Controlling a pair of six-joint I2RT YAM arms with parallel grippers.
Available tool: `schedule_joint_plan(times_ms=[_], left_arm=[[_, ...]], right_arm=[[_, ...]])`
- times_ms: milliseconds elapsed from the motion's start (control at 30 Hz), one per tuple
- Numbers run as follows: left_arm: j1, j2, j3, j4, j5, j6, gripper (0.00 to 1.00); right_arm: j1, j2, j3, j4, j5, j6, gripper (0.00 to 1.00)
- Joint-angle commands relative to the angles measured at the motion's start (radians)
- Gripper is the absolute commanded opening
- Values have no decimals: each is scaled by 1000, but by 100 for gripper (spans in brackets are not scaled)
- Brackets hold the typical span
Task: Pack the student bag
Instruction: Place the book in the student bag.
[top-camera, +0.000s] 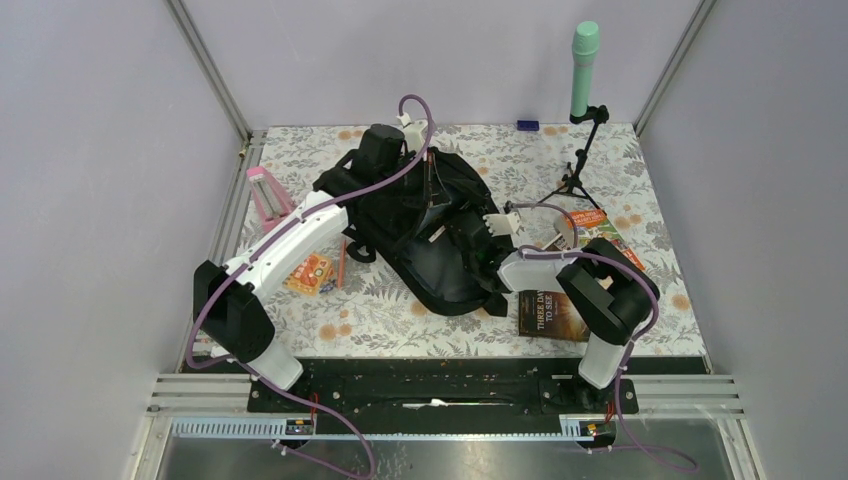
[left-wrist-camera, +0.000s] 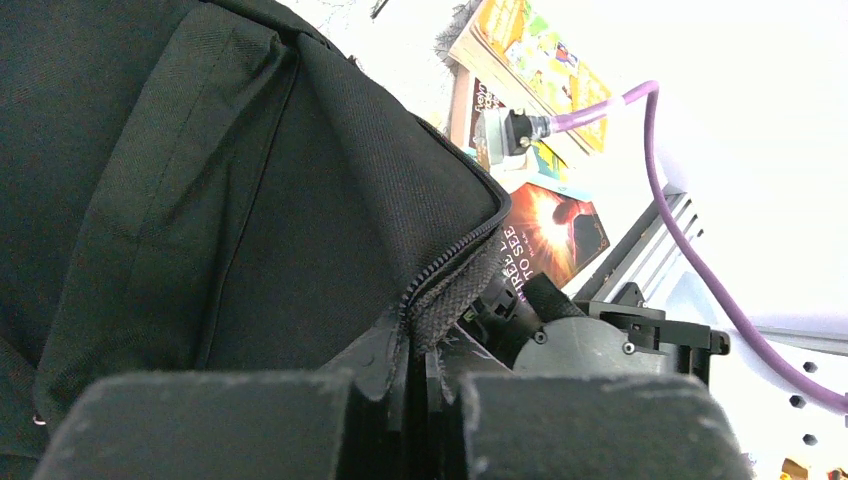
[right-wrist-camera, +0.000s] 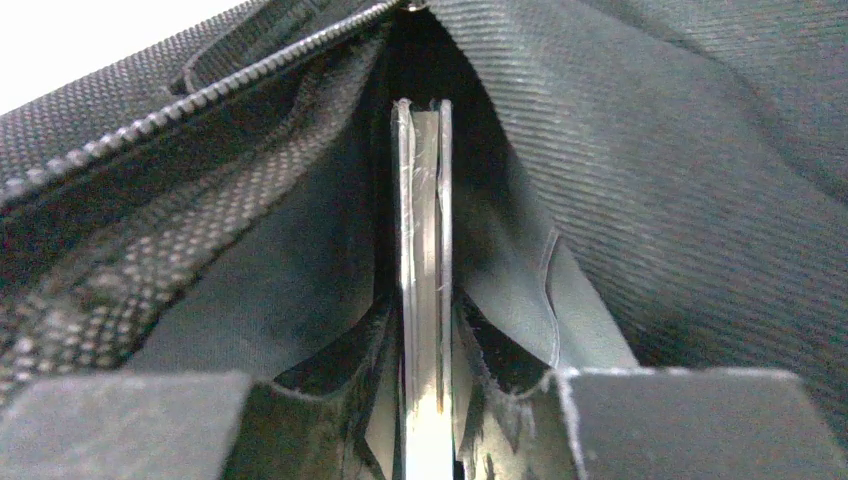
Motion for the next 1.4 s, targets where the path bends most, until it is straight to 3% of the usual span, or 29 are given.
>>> schedule_joint_plan(times_ms=[0, 167, 367, 567, 867, 967, 1167, 1333, 1367], left_arm=[[-10, -77, 10, 81, 49, 6, 0], [-10, -107, -52, 53, 15, 52, 0], [-10, -101, -71, 32, -1, 84, 0], [-10, -94, -81, 20, -45, 103, 0], [-9, -92, -99, 29, -76, 107, 0], [-8, -107, -125, 36, -83, 106, 0], [-8, -109, -82, -3, -74, 131, 0], [-7, -94, -60, -37, -108, 158, 0], [-7, -102, -67, -37, -110, 159, 0]], right_arm=[[12, 55, 56, -96, 33, -82, 10], [12, 26, 18, -50, 12, -158, 34], [13, -30, -8, -54, -41, -336, 51], [13, -101, -82, -54, -92, -402, 58], [13, -319, -185, -171, -227, -603, 60], [12, -445, -216, -273, -248, -679, 62], [-17, -687, -184, -640, -231, -827, 74], [-201, -792, -158, -822, -415, -857, 83], [-245, -810, -153, -842, -438, -866, 91]])
